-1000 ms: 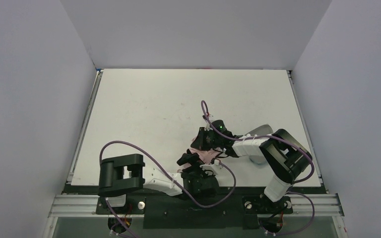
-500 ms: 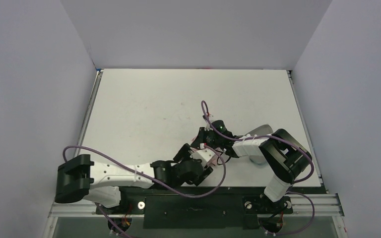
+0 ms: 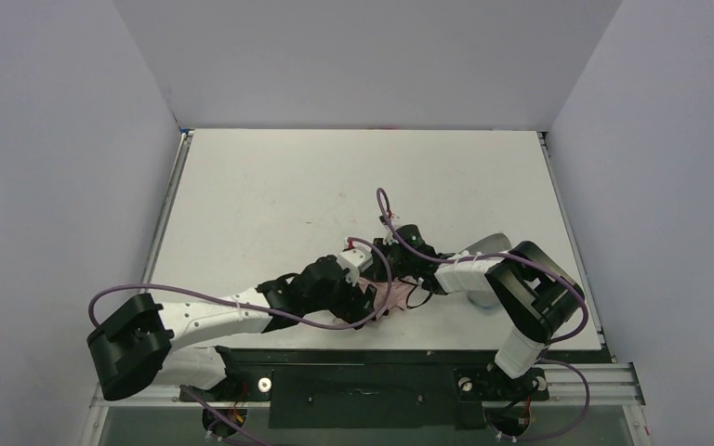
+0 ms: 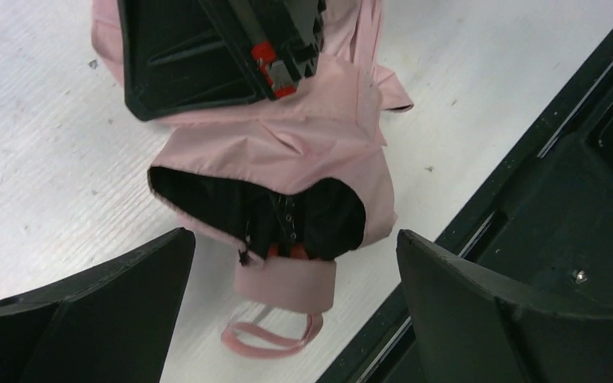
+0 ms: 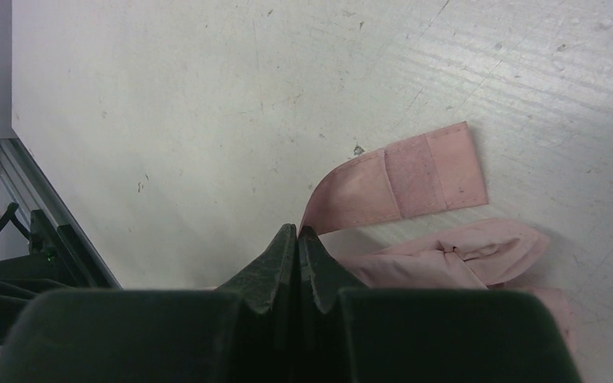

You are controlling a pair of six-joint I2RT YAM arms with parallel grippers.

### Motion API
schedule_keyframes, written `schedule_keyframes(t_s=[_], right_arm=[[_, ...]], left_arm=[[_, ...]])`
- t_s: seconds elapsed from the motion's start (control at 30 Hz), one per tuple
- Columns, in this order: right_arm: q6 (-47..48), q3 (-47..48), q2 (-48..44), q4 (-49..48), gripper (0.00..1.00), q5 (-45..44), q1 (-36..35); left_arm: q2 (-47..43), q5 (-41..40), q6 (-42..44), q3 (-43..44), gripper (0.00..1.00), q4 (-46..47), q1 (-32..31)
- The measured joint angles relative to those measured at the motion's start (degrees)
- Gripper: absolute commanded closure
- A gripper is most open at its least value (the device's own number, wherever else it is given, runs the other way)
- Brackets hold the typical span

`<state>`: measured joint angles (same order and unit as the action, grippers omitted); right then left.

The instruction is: Put away the umbrella

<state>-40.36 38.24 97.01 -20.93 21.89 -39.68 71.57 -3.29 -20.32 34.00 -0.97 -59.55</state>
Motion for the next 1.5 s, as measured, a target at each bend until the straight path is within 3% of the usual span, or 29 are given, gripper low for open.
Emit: schedule_keyframes(t_s=[0.27,0.37,0.5,0.63,0.67,0.73,0.97,1.3,1.5], right_arm=[[0.07,0.35,0.26,0.44,1.0,0.0,-0.02],[0.31,0.46,0.39,0.52,1.0,-0.13,-0.09],[0.76,0.52,0.39,0.81,1.0,-0.98,0.02],[0.94,0.57,0.39,1.05,1.0,-1.55,0.52],[0.98,0.57,0.37,1.09,1.0,-1.62,0.57],[1.33,0.57,0.35,1.42,1.0,-2.29,0.72],[2.21,0.52,-1.75,5.31,1.0,-3.26,1.46],[3.74,3.37,-8.85,22.27,1.0,-2.01,1.33],[4.61,7.93,-10.49,27.61,1.0,-1.9,1.38]], left_arm=[[8.39,7.08,0.0,0.15,0.03,6.93,2.93],[11.04,7.13,0.48,0.9,0.14,8.33,3.04],[13.03,6.6,1.4,0.98,0.4,10.25,3.21],[14.53,6.34,2.32,0.98,0.76,12.87,3.37],[14.99,6.29,2.6,0.98,0.9,13.68,3.19],[15.32,6.12,2.84,1.05,1.0,15.61,3.08],[15.89,4.59,5.29,1.31,1.0,18.53,1.2],[19.02,-9.81,10.43,4.11,1.0,18.62,-9.7],[20.68,-17.62,12.17,5.64,1.0,17.59,-13.92]])
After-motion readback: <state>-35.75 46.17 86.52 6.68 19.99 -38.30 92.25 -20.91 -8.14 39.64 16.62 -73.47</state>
